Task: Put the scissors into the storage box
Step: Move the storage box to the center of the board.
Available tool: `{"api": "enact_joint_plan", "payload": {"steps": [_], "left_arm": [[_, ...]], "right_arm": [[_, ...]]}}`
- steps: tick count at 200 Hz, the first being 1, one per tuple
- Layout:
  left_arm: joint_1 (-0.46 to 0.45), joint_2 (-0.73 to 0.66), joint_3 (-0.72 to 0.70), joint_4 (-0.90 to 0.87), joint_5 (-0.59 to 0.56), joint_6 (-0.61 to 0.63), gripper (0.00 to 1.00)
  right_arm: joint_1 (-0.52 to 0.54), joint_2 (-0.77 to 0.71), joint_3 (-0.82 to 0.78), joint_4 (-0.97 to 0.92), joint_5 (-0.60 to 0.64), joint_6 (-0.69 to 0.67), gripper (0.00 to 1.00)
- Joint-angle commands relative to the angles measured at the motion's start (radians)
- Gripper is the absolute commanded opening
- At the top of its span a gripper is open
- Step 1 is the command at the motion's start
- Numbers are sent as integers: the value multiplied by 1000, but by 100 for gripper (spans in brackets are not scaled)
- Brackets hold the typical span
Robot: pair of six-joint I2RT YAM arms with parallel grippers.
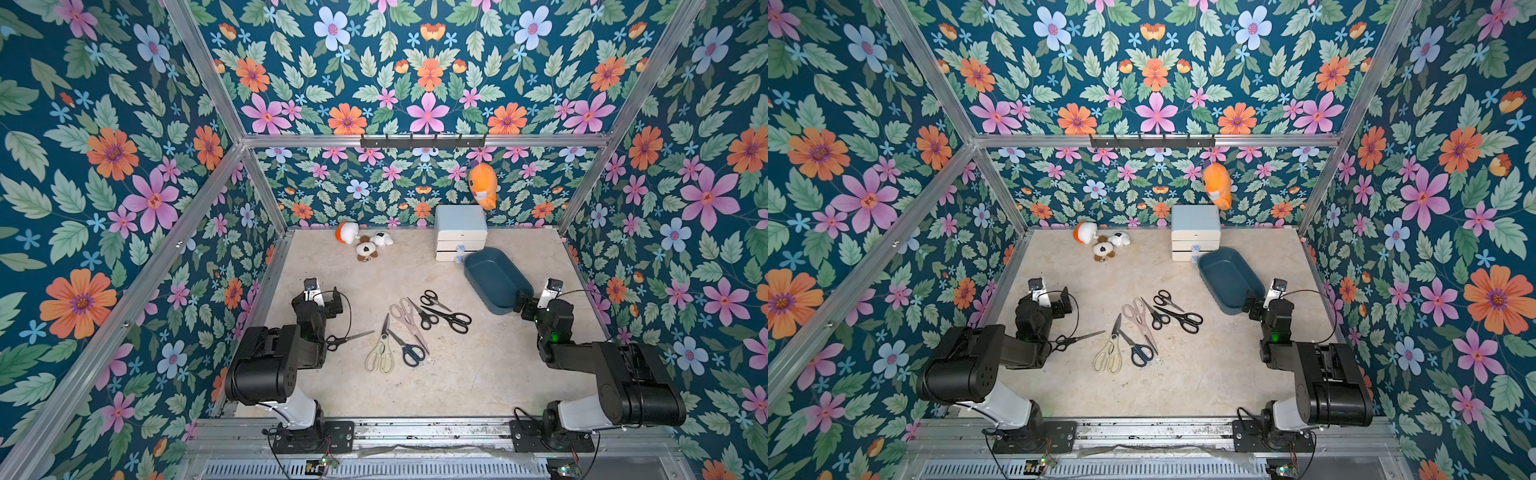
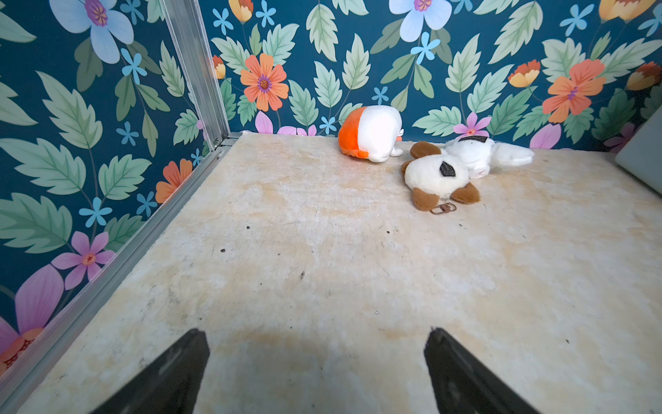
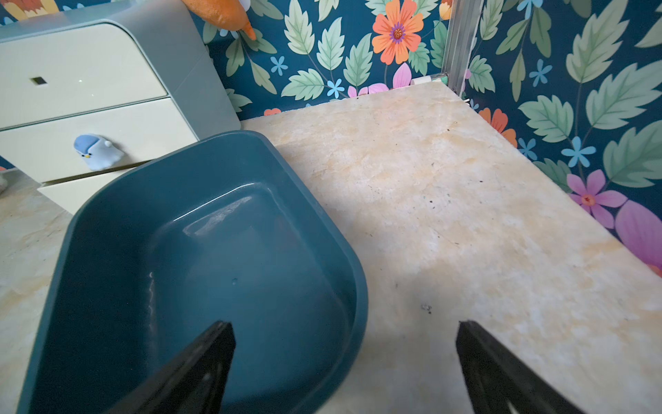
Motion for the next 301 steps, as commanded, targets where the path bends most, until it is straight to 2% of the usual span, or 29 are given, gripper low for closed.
{"api": "enact_joint_plan", "payload": {"steps": [1, 32, 47, 56, 73, 107, 128, 148, 165, 188, 218, 246, 277, 301], "left_arm": [[-1, -2, 4, 7, -1, 9, 99], [-2, -9, 5, 14, -25, 12, 99], [-7, -63, 30, -79, -56, 4, 99], [-13, -113, 46, -151, -86, 0, 99], [-35, -217, 61, -252, -137, -2, 99], [-60, -432, 186, -630, -180, -176, 99], [-118, -496, 290, -864, -235, -255, 99], [-211, -517, 363, -997, -294, -276, 99], [-295, -490, 429, -1101, -342, -290, 99], [-346, -405, 509, -1187, -308, -364, 99], [-372, -263, 578, -1187, -244, -445, 99], [-386, -126, 669, -1198, -188, -457, 99], [-386, 8, 762, -1269, 0, -495, 99], [-391, 31, 766, -1316, 77, -565, 99]], "right_arm": [[-5, -1, 4, 19, -25, 9, 99], [-4, -23, -54, 122, 8, 13, 94], [-5, -109, -91, 112, 64, 38, 94], [-4, -191, -87, 20, 80, 48, 94], [-6, -367, -37, -265, 95, 106, 94], [-5, -645, 67, -698, 135, 231, 92], [-5, -745, 152, -949, 130, 279, 90], [-4, -768, 213, -1093, 52, 328, 87], [-4, -726, 252, -1165, -22, 389, 84], [25, -615, 311, -1226, -81, 454, 78], [205, -423, 439, -1244, -16, 437, 79], [268, -206, 652, -1346, -34, 385, 76], [317, 46, 944, -1565, 7, 295, 71], [323, 197, 1152, -1723, 27, 274, 70]]}}
